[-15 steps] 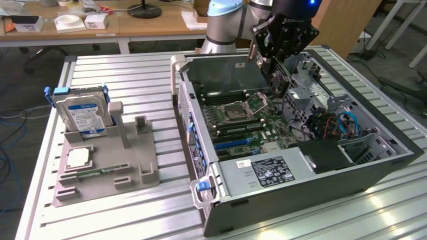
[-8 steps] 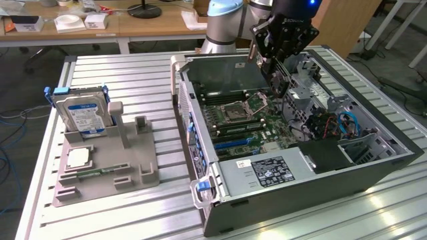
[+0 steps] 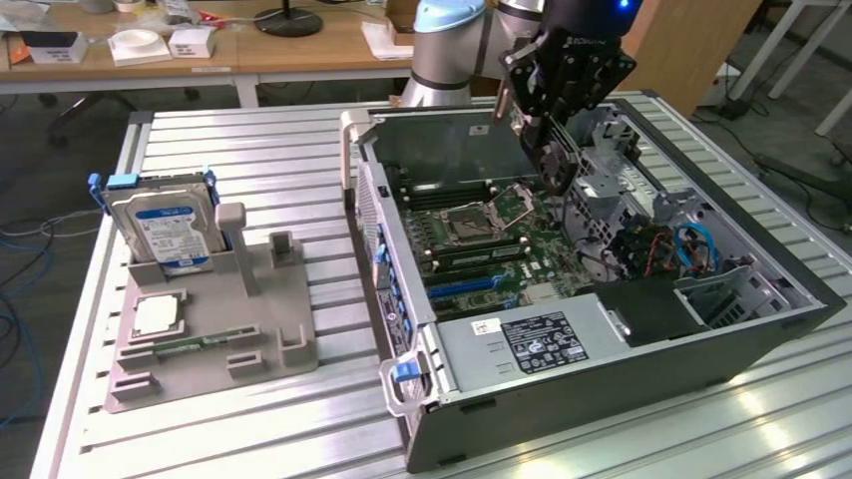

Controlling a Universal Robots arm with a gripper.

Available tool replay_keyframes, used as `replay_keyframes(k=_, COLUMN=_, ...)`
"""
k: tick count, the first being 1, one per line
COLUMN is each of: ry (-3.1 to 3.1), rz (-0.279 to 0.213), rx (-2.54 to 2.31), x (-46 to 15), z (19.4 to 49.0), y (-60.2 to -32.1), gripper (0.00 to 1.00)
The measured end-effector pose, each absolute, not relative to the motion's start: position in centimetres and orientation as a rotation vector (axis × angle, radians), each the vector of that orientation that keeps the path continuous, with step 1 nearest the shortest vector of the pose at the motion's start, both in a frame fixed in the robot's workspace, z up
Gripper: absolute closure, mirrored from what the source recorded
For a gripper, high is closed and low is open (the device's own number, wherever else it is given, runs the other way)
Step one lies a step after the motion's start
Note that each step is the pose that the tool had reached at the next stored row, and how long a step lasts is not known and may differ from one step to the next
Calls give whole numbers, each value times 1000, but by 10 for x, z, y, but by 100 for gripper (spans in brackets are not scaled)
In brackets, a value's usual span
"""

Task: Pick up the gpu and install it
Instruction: 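Insert the gpu into the slot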

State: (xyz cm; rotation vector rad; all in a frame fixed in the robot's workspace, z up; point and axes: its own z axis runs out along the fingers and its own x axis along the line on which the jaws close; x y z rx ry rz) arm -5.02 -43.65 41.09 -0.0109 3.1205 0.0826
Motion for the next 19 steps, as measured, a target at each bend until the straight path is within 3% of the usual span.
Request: replay_keyframes(k=19, ry=3109, rz=85, rx=-324, x=-50, z=411, y=-437, gripper=73)
